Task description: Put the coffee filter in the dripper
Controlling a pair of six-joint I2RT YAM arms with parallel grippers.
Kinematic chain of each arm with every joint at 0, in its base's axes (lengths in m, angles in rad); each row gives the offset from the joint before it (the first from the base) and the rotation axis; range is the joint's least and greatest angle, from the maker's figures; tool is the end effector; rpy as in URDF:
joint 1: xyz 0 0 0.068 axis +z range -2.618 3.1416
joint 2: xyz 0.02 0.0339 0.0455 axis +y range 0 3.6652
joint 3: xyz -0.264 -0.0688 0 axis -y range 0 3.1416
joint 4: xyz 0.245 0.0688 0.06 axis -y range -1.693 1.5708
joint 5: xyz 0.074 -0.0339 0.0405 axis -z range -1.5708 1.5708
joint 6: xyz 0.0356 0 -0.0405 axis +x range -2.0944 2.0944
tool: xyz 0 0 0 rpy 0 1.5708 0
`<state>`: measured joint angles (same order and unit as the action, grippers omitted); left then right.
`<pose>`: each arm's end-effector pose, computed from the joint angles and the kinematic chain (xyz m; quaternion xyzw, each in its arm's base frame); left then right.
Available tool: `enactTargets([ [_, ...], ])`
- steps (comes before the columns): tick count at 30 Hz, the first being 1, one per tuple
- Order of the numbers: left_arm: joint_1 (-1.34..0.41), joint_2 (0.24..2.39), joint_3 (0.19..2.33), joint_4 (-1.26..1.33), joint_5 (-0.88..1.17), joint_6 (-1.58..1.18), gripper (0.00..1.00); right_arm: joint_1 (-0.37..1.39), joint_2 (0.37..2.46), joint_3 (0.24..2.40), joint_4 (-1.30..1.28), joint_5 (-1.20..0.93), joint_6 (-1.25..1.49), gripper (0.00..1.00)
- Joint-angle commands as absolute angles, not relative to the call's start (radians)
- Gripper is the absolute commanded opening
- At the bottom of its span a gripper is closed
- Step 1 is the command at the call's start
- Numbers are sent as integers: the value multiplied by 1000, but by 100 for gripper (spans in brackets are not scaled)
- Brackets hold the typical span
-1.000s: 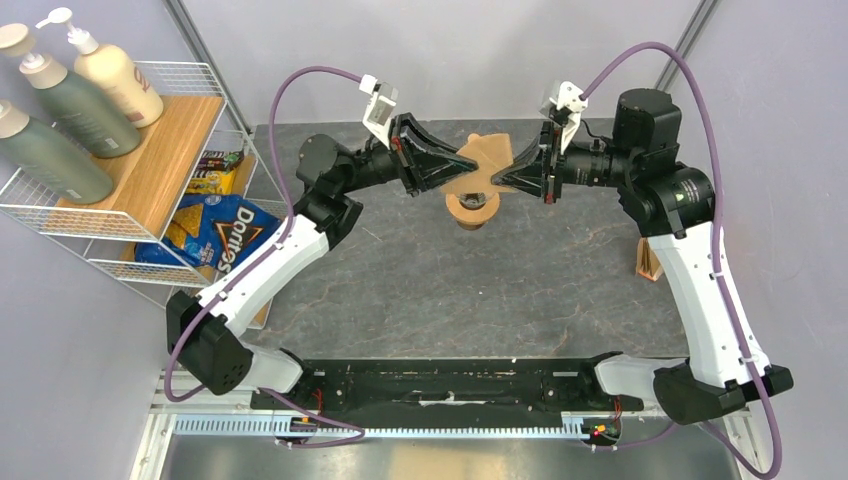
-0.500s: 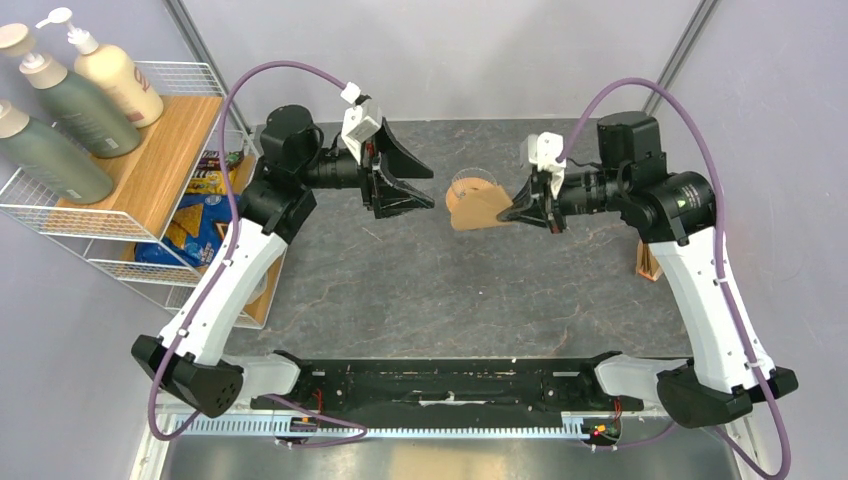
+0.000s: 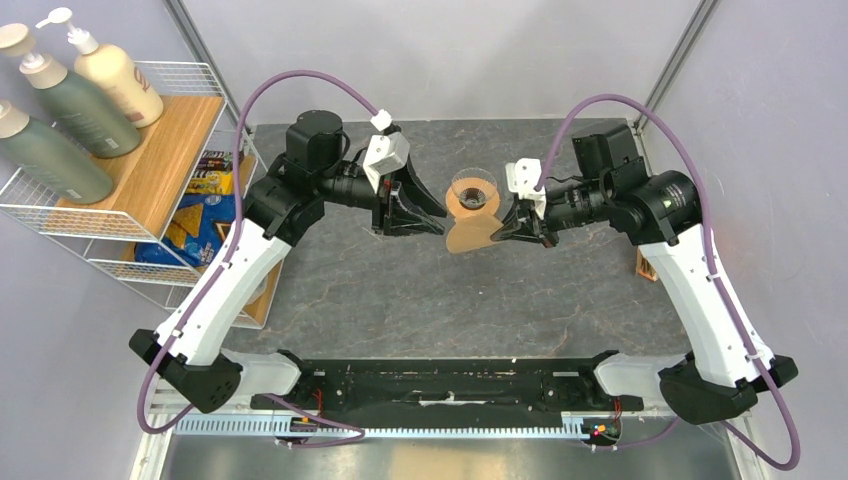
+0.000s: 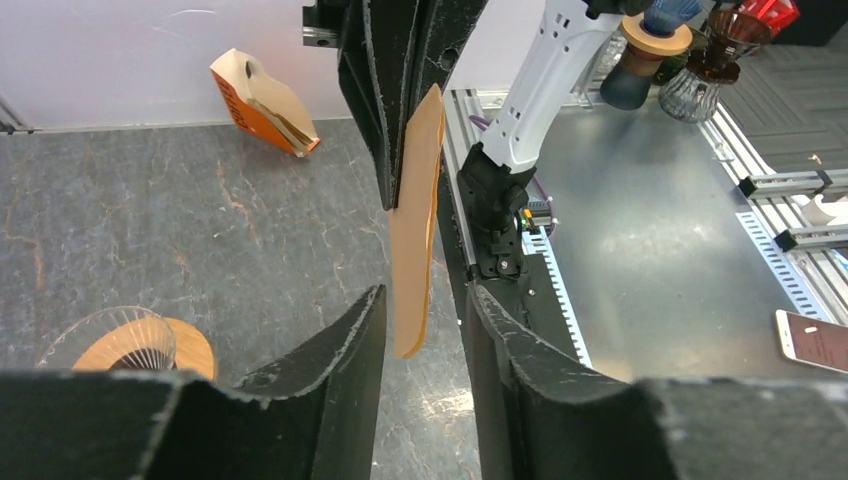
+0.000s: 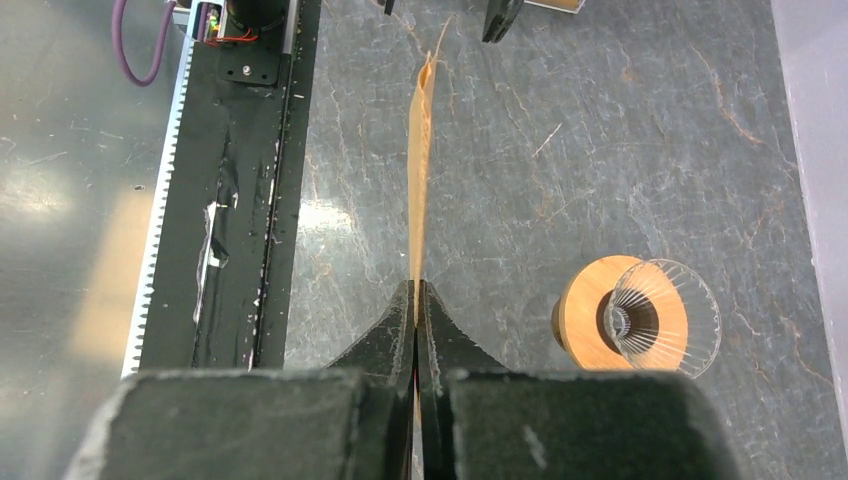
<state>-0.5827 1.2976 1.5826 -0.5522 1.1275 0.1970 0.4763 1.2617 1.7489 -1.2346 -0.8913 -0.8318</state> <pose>0.1937 -0.1661 0.4706 0.5552 0.4984 -0.5152 0.4218 0.1640 0.1158 0.4672 -0.6400 0.5513 0.3250 0.4252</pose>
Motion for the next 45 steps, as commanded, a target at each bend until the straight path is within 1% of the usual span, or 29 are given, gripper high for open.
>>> enactTargets([
  [1,-611,1276,1594,-584,1139,266,40,503,1259,1754,-1242,-871,-841,0],
  [9,-639,1263,1600,-584,1127,269,38,562,1257,1751,-1245,-830,-824,0],
  [14,-641,1244,1582,-584,1169,264,26,572,1257,1753,-1241,-816,-807,0],
  [21,-643,1244,1582,-584,1174,263,21,586,1251,1745,-1239,-808,-805,0],
  [29,-645,1253,1583,-583,1151,267,22,601,1255,1743,-1242,-799,-821,0],
  [36,-644,1251,1577,-583,1123,265,30,605,1252,1741,-1251,-795,-830,0],
  [45,-643,1253,1575,-583,1108,269,30,612,1248,1733,-1246,-793,-826,0],
])
